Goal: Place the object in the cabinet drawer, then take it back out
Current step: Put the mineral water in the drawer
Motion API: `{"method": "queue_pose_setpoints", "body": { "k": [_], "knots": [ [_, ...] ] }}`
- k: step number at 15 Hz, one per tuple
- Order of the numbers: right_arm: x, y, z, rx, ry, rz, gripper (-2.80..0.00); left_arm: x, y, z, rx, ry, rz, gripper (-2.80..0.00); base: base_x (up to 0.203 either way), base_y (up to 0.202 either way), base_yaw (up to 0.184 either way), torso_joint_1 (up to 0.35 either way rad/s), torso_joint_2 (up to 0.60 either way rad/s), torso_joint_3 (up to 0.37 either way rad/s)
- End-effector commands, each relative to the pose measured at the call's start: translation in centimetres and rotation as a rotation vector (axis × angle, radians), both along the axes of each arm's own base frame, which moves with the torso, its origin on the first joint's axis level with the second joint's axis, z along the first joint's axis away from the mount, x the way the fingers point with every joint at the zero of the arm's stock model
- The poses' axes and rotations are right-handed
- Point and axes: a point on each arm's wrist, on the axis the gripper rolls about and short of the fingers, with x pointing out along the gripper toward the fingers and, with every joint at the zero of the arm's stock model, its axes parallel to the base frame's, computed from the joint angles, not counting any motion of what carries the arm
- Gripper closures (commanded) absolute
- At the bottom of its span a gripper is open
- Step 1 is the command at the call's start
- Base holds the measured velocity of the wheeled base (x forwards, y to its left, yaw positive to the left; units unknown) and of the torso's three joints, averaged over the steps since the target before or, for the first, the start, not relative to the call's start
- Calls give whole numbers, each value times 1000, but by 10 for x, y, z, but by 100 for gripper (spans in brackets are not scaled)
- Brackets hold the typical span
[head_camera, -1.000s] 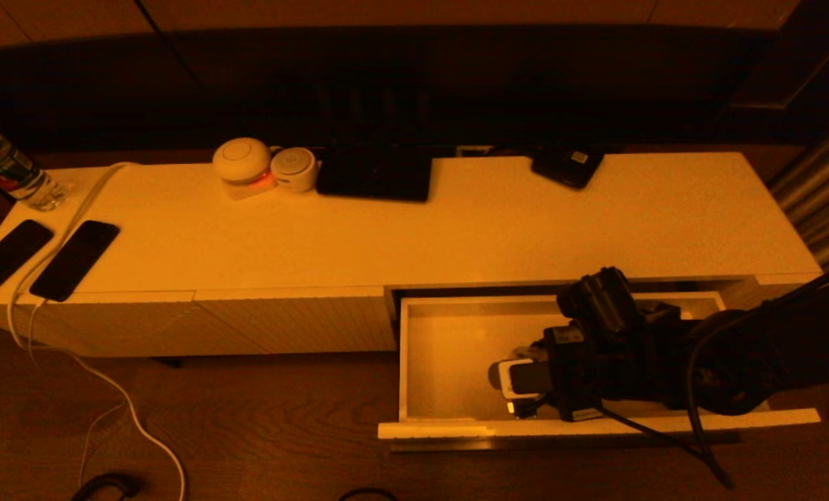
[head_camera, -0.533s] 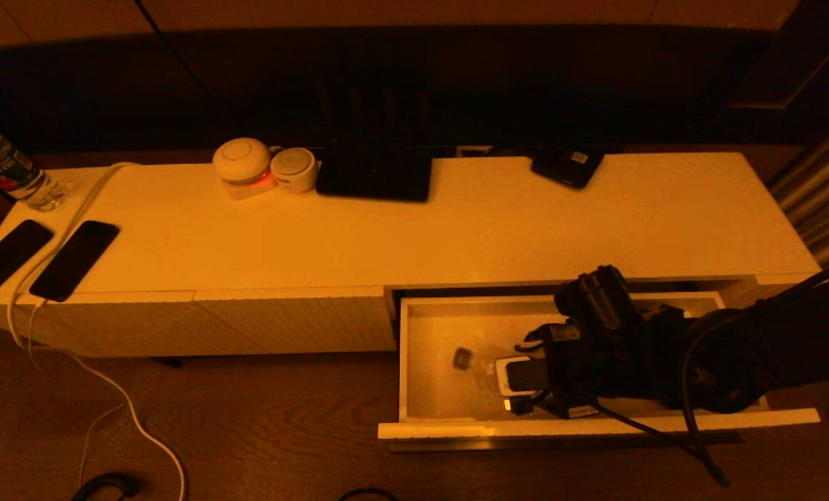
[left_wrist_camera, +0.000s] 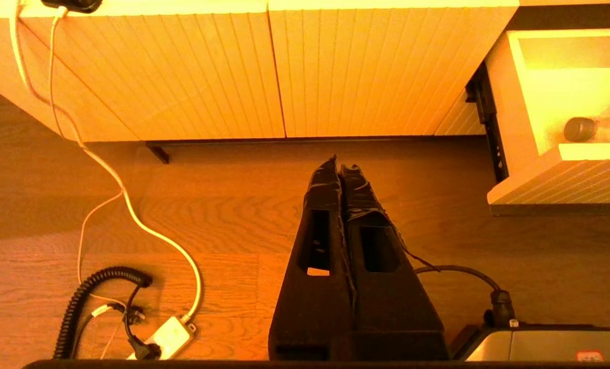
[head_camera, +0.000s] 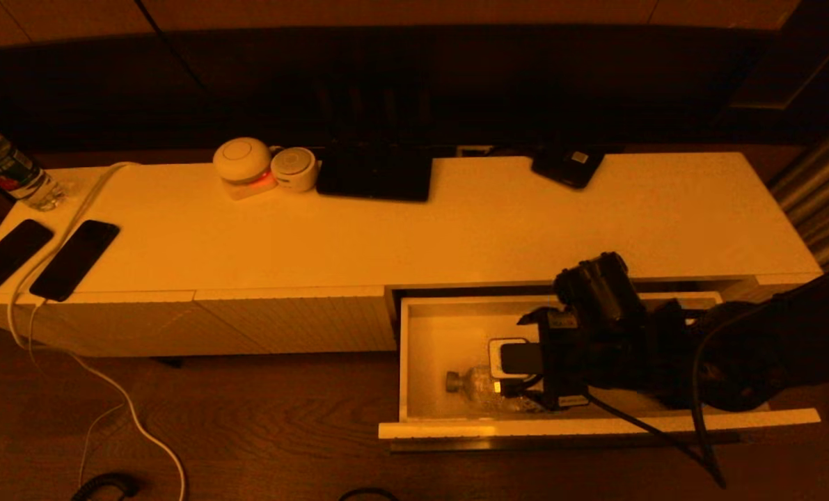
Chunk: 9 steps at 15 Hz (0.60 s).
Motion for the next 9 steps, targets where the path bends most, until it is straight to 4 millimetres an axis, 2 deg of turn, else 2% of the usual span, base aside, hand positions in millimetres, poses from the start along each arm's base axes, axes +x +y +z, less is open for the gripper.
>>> {"method": "queue_pose_setpoints", "body": {
  "k": [1, 4, 5, 9],
  "knots": [
    [-13, -8, 25, 33, -59, 2, -280, 0, 0, 0, 0, 0, 0, 0, 0, 0, 0, 0, 0, 0],
    [-38, -28, 53, 50, -83, -12, -280, 0, 0, 0, 0, 0, 0, 0, 0, 0, 0, 0, 0, 0],
    [-48, -36, 61, 56, -84, -21, 0, 0, 0, 0, 0, 0, 0, 0, 0, 0, 0, 0, 0, 0],
    [-95, -65, 66, 109, -22, -80, 0, 0, 0, 0, 0, 0, 0, 0, 0, 0, 0, 0, 0, 0]
  ]
}}
